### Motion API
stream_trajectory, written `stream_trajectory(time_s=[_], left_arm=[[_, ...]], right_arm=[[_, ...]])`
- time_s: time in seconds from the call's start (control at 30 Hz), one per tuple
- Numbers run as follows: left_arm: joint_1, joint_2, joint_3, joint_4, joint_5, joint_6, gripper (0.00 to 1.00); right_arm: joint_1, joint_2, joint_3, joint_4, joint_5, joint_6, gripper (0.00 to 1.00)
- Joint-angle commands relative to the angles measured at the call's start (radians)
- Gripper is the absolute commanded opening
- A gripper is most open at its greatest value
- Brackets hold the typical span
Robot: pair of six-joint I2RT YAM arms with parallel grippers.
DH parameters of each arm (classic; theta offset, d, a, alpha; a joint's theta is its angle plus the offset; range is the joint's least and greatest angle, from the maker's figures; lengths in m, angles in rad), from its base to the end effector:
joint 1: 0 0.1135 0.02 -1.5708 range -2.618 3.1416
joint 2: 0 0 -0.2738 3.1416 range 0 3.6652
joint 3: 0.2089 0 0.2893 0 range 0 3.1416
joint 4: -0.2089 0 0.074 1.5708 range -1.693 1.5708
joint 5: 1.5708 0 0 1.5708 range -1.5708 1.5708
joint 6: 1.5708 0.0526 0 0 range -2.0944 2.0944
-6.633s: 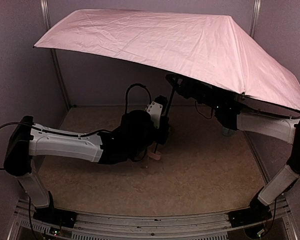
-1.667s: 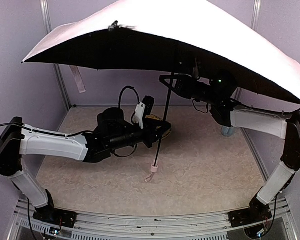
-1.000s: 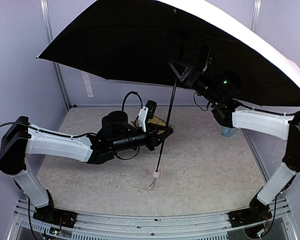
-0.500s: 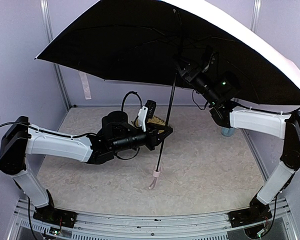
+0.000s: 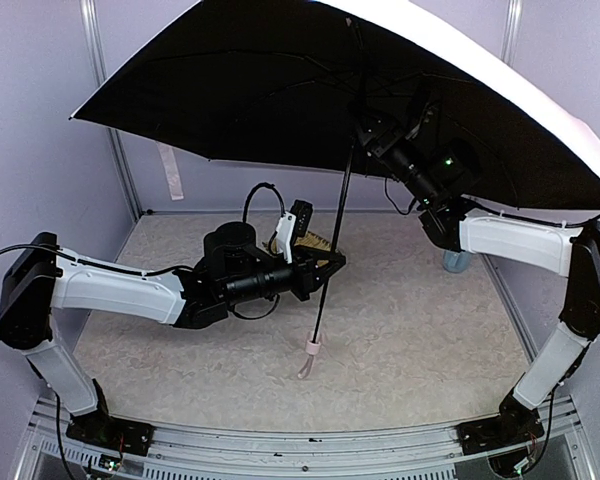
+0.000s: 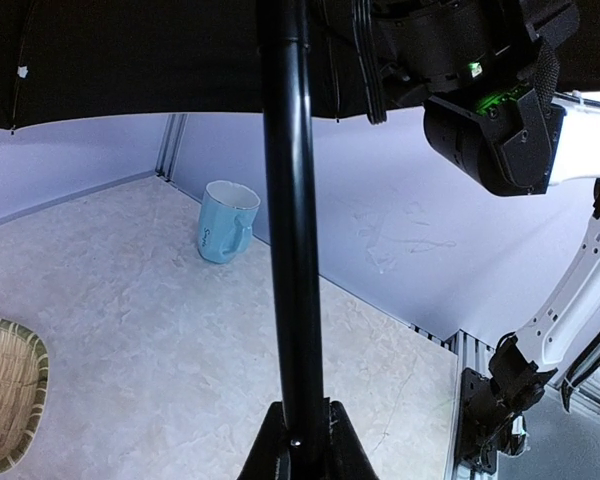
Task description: Put away the umbrella
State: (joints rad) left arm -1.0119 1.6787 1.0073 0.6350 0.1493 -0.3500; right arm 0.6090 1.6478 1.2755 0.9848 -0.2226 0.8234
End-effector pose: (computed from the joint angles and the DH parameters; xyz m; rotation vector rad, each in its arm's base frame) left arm 0.2237 -0.3724 0.2520 0.6813 1.5984 -1.1527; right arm 0.3453 0.2550 0.4115 -0.1121 1.0667 1.4135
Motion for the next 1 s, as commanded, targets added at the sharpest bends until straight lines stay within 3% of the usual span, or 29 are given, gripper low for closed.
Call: stream_trajectory(time_s=[0.0, 0.1, 0.33, 0.63, 0.77, 0.8, 0.9, 0.97], left_arm=[[-0.011, 0.001, 0.035, 0.067, -0.003, 0.052, 0.0], [-0.011, 0.001, 0.036, 0.066, -0.004, 0.054, 0.0], [-0.014, 0.001, 0.038, 0.063, -0.003, 0.06, 0.0], [-0.016, -0.001, 0.037, 0.061, -0.005, 0.063, 0.0], [-0.016, -0.004, 0.034, 0.06, -0.007, 0.062, 0.0], [-0.017, -0.005, 0.034, 0.06, -0.008, 0.061, 0.0], [-0.017, -0.008, 0.03, 0.064, -0.014, 0.062, 0.0], [-0.017, -0.009, 0.028, 0.071, -0.02, 0.061, 0.0]], right_arm=[[-0.012, 0.008, 0.039, -0.017, 0.021, -0.018, 0.61], [-0.017, 0.01, 0.043, -0.013, 0.016, -0.014, 0.58], [-0.021, 0.012, 0.045, -0.017, 0.009, -0.008, 0.42], [-0.031, 0.008, 0.029, -0.01, 0.006, 0.014, 0.09], [-0.036, 0.008, 0.015, 0.002, 0.005, 0.025, 0.02], [-0.037, 0.007, 0.013, 0.004, 0.004, 0.027, 0.03], [-0.037, 0.003, 0.006, 0.0, 0.012, 0.035, 0.32], [-0.037, -0.004, -0.012, 0.021, 0.024, 0.042, 0.41]])
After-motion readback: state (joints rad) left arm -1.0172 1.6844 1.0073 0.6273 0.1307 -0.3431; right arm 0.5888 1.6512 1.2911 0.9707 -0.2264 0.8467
